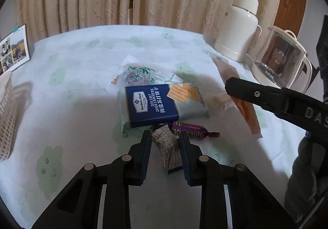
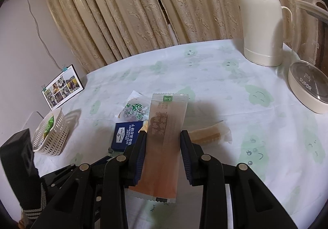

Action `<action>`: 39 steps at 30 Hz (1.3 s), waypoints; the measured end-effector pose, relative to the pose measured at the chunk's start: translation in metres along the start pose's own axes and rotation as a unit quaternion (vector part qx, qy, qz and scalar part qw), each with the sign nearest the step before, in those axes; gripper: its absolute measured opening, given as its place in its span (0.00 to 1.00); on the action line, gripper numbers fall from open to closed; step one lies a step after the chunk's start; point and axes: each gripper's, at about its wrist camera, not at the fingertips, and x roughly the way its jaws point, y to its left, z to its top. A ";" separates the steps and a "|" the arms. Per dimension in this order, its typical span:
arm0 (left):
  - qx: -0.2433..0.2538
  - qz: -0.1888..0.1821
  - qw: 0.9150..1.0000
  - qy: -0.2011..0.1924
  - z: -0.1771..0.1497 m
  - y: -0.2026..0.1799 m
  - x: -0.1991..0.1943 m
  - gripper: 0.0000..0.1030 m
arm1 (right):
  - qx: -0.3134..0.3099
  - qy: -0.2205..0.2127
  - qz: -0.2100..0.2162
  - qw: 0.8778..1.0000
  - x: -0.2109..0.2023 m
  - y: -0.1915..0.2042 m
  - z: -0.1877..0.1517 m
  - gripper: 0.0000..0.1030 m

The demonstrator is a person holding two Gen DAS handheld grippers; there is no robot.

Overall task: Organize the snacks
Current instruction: 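Carry the wrapped candy into the basket and open the left gripper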

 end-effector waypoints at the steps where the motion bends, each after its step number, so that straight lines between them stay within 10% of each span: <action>1: -0.001 0.001 1.000 -0.004 0.000 0.000 -0.003 0.28 | -0.001 -0.001 0.001 1.000 0.000 0.000 0.000 0.29; 18: -0.043 0.062 0.993 -0.091 0.002 0.043 -0.064 0.28 | 0.000 -0.006 0.013 1.000 0.000 0.003 -0.002 0.29; 39: -0.133 0.188 0.953 -0.195 -0.005 0.141 -0.142 0.28 | -0.002 0.008 0.017 1.000 0.010 0.007 -0.010 0.29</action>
